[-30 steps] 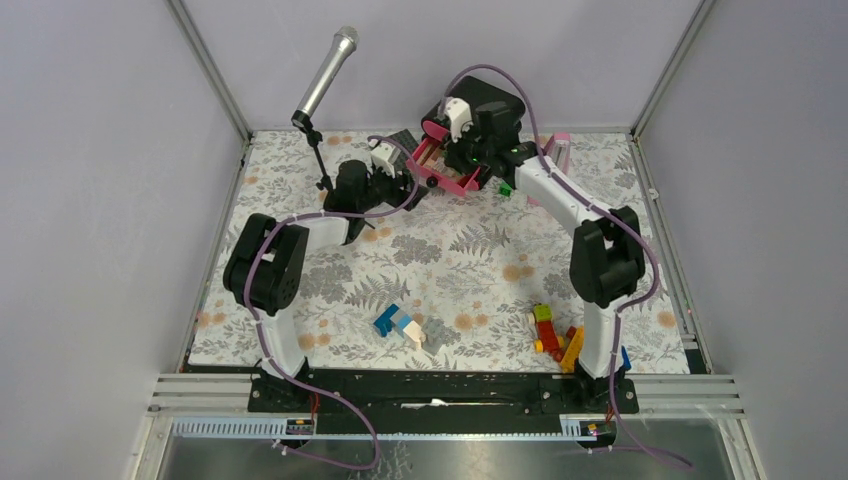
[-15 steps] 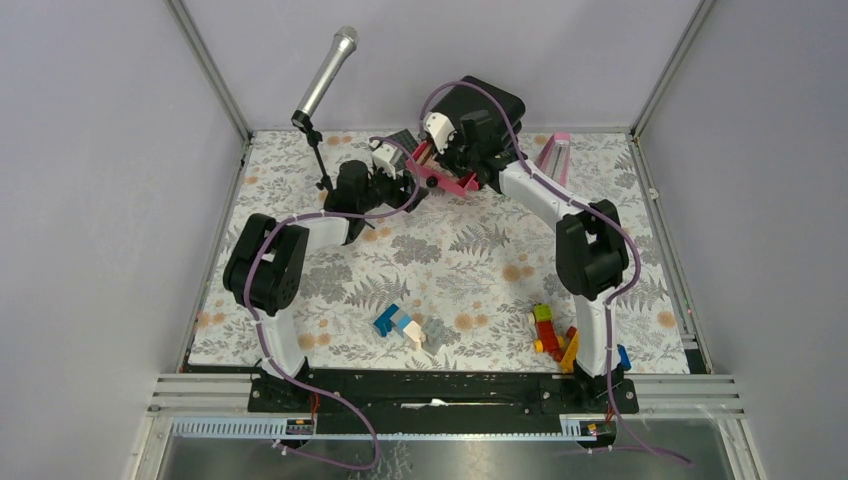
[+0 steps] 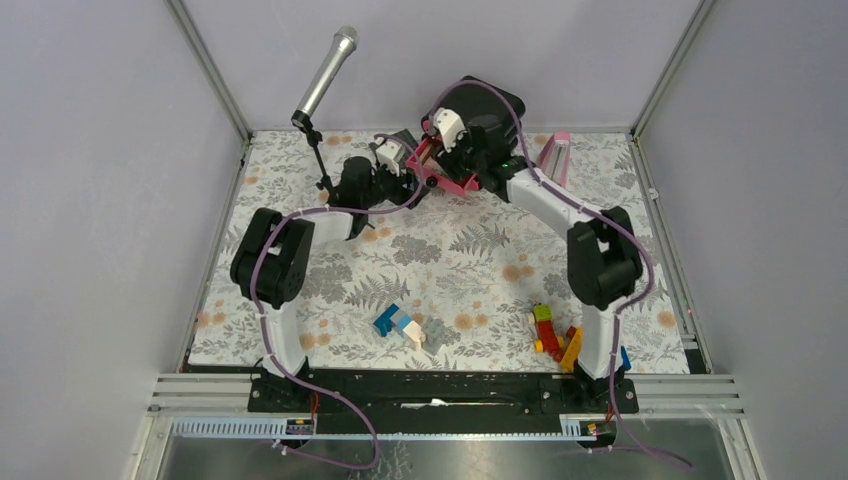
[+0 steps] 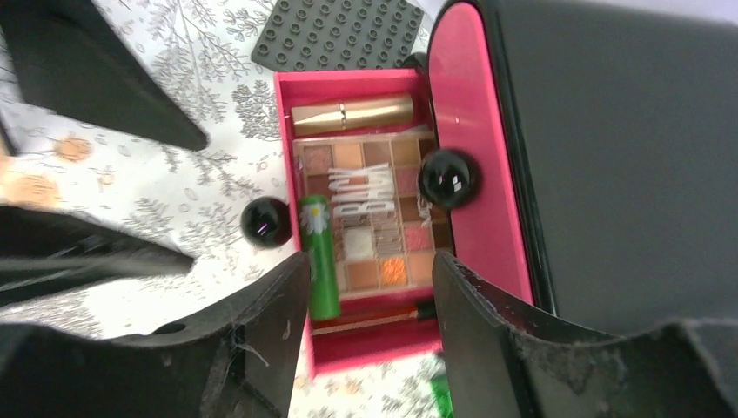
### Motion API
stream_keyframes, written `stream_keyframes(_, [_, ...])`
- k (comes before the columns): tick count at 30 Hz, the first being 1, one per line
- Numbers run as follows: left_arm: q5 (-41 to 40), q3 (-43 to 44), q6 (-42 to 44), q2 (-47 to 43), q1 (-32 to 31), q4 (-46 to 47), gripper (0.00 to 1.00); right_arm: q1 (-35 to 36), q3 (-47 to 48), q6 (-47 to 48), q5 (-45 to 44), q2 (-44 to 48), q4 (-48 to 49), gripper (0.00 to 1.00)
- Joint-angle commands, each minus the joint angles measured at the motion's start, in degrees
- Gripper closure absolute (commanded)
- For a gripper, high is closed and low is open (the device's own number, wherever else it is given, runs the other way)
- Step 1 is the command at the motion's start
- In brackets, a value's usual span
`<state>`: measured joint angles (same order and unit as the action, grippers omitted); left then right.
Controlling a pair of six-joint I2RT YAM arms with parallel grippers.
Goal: Organize the makeup
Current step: Place the makeup in the drawer, then close the drawer in the storage box.
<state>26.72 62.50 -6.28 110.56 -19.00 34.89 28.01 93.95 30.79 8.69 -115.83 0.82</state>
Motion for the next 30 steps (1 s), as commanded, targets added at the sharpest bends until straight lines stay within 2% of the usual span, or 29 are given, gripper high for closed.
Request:
stream_keyframes(1, [0.21,4.58,2.12,2.74,0.2,0.17,0.33,0.55,-6.36,-13.06,-4.43,13.76,6.14,0.4])
stream_keyframes(10, [0.52,10.91,4.51,7.71,0.2,-4.49,0.35,0.64,-26.72,-26.23,-5.84,38.48,8.38,0.42])
stream_keyframes(15, [2.21,13.89,2.35,10.23,0.2,-4.53,0.37,0.64,-35.15,-28.18,-6.6,50.05,5.97,0.43])
stream_keyframes(21, [3.55,15.27,0.38,11.59,-0.02,-3.0,0.39,0.63,-41.8,-30.43,-8.41,59.33,2.73,0.47])
stream_keyframes(26, [4.32,16.79,-2.86,13.73,-0.11,-0.33,0.48,0.59,-43.82,-32.81,-13.21,63.51,0.27,0.51])
stream_keyframes(30, [6.43,17.3,-7.02,15.06,-0.45,4.61,0.66,0.58,-44.51,-37.47,-16.56,65.47,-0.34,0.54])
